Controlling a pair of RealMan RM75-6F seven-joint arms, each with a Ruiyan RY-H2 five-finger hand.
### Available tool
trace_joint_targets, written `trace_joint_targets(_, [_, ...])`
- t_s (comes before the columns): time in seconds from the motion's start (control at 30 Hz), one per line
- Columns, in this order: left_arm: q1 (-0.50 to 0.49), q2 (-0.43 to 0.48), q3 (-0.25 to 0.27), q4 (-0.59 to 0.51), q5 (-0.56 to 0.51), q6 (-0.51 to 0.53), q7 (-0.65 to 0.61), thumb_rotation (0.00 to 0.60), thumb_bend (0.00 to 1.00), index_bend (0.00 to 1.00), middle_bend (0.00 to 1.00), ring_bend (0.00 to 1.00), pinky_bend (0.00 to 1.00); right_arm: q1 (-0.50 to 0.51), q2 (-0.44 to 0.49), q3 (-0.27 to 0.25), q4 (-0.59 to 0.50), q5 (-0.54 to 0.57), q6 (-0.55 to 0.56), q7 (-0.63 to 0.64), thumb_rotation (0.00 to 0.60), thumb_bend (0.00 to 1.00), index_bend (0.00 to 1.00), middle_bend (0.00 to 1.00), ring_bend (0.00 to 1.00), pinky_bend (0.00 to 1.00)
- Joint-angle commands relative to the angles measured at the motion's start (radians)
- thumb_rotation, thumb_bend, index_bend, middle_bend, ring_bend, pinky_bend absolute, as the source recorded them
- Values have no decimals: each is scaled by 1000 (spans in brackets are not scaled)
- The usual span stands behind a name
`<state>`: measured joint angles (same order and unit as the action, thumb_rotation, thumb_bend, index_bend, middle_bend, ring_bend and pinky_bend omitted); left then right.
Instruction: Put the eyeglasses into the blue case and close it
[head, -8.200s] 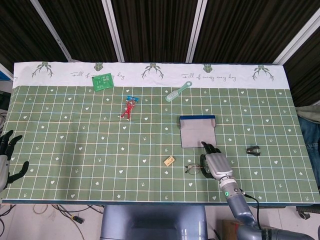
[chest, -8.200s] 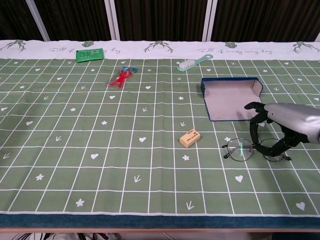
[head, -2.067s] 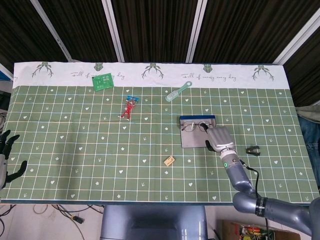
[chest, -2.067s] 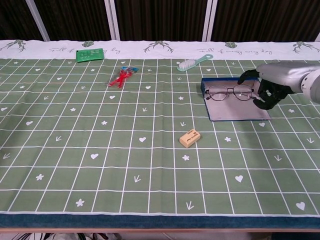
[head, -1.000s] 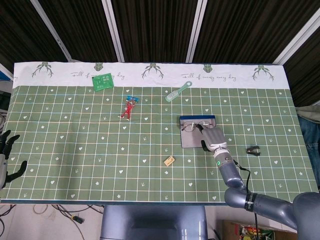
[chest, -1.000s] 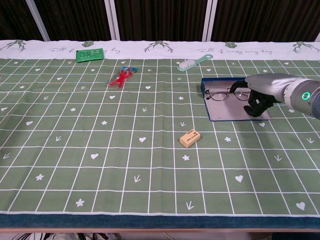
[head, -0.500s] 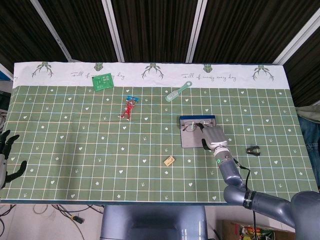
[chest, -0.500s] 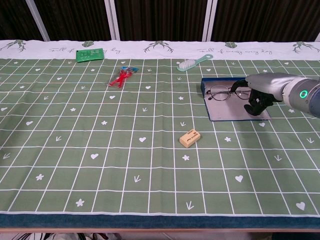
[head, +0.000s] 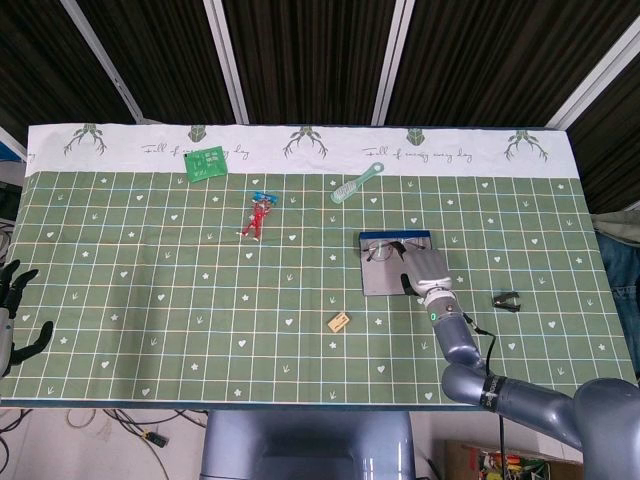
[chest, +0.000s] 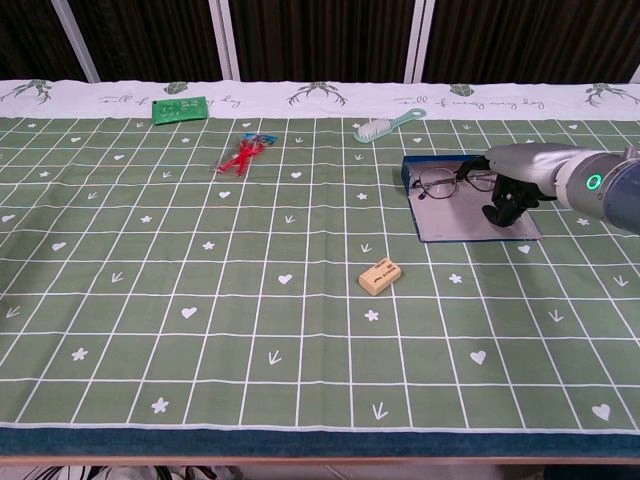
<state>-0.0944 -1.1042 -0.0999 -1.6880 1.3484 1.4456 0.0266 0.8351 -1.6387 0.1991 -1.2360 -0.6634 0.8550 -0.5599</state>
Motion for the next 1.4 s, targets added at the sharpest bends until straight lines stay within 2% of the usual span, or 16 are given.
trace_joint_targets(0.03, [0, 0, 0, 0, 0, 0, -1, 600, 354, 118, 0, 0, 0, 4, -3, 5, 6, 7, -2, 1, 600, 630, 131, 807, 838, 900])
trace_joint_targets(0.57, [0, 2, 0, -2, -2, -2, -3, 600, 354, 118, 0, 0, 0, 23, -20, 21, 57, 59, -11, -3, 600, 630, 111, 807, 838, 901])
trace_joint_targets(0.87, [-1, 5, 1, -6, -7, -10, -1, 600, 354, 118, 0, 0, 0, 7, 2, 16, 10, 38, 2, 19, 600, 626, 97, 807, 838, 900])
trace_joint_targets(0.97, [-1, 5, 2, -6, -7, -10, 0, 600, 354, 118, 0, 0, 0, -5, 17, 16, -25, 14, 18, 39, 600, 573, 92, 798, 834, 901])
trace_joint_targets(1.07, [-1, 5, 2, -7, -8, -11, 0, 600, 354, 118, 0, 0, 0, -22, 39, 12, -71, -23, 38, 62, 600, 485, 90, 735, 796, 892])
trace_joint_targets(1.17, [-2, 5, 3, -7, -7, -11, 2, 600, 353, 118, 0, 0, 0, -42, 69, 5, -124, -70, 60, 90, 600, 390, 90, 604, 688, 777])
trace_joint_targets(1.23, [-2, 5, 3, -7, -8, -12, 2, 600, 353, 118, 0, 0, 0, -61, 89, -3, -160, -111, 82, 113, 600, 315, 90, 480, 571, 572])
trace_joint_targets(1.33, [-2, 5, 4, -9, -8, -14, 4, 600, 354, 119, 0, 0, 0, -96, 102, -27, -184, -195, 129, 150, 600, 248, 101, 377, 407, 324])
trace_joint_targets(1.4, [-3, 5, 4, -10, -9, -15, 6, 600, 354, 120, 0, 0, 0, -118, 101, -46, -185, -246, 157, 173, 600, 234, 136, 357, 364, 274])
